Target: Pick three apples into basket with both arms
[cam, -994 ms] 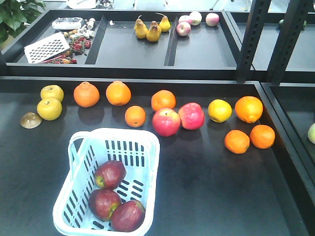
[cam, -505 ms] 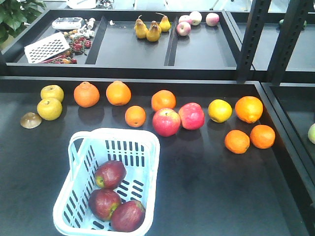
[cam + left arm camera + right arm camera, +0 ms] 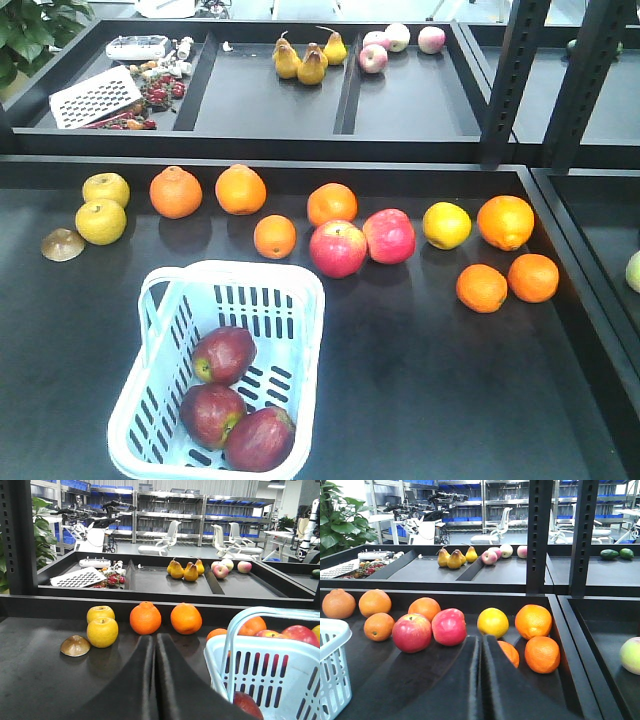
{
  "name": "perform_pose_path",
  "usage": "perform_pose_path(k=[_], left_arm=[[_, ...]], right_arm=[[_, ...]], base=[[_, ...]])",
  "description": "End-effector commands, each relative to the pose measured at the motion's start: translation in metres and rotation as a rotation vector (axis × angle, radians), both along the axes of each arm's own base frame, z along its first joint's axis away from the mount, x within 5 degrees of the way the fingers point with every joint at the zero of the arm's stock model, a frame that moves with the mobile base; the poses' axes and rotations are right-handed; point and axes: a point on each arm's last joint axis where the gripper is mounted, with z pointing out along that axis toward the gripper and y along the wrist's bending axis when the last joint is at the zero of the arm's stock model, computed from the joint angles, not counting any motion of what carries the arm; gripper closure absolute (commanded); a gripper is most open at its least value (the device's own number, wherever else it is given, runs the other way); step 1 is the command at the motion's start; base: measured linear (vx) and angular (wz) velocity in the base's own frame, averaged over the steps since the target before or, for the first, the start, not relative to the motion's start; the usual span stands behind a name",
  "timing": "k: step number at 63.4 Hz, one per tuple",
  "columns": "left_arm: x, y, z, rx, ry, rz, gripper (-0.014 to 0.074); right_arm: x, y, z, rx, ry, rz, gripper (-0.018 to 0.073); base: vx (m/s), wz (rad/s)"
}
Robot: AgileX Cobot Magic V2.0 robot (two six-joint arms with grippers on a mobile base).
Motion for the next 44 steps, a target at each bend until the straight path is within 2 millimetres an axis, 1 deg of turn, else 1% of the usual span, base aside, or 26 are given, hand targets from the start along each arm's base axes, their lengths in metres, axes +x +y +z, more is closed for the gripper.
perform_pose_path(k=[1,44], left_arm=[[-0.0013,-0.0007,0.0054,-0.017,-0.079,-0.008,0.0603],[-0.0013,-0.0007,0.0054,-0.017,-0.079,-0.008,0.0603]], right_arm=[[-0.0004,-0.0005,0.0030,0.000,-0.079,-0.008,0.0568],[-0.0005,-0.0005,0.0033,0.000,-0.080,-0.008,0.0568]], base=[[0.00,0.00],[0.00,0.00]])
